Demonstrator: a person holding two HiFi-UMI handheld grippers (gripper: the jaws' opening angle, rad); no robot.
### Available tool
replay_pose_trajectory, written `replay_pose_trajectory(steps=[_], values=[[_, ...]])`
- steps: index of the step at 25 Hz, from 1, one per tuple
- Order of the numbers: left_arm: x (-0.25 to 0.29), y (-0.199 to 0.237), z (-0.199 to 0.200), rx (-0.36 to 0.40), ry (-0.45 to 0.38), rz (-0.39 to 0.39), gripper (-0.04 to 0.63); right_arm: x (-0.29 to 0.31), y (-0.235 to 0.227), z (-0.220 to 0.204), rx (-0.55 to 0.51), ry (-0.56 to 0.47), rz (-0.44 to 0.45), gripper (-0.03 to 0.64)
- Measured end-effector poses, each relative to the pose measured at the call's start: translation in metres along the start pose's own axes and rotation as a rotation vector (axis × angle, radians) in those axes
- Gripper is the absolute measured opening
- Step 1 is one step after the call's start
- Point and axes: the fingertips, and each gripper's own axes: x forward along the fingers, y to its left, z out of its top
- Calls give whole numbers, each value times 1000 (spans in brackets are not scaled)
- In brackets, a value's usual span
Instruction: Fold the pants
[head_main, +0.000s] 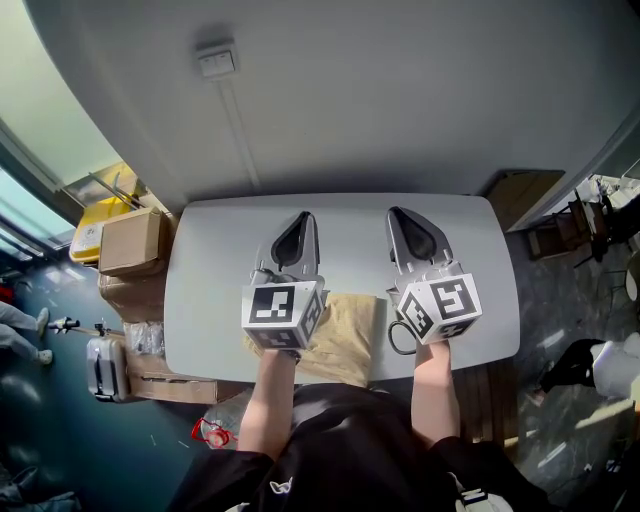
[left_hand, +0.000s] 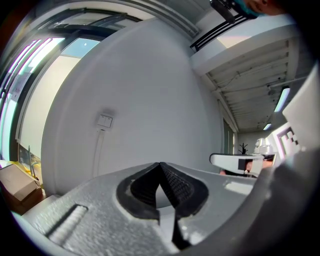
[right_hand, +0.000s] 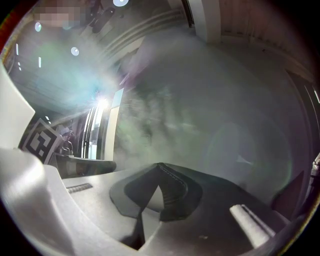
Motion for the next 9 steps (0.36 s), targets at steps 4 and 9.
replay_pose_trajectory(steps=[4, 9], values=[[1, -2, -2, 1, 9, 1, 3, -2, -4, -1, 1, 2, -5, 2], [2, -4, -7, -18, 17, 1, 3, -5, -7, -1, 0, 3, -8, 2]])
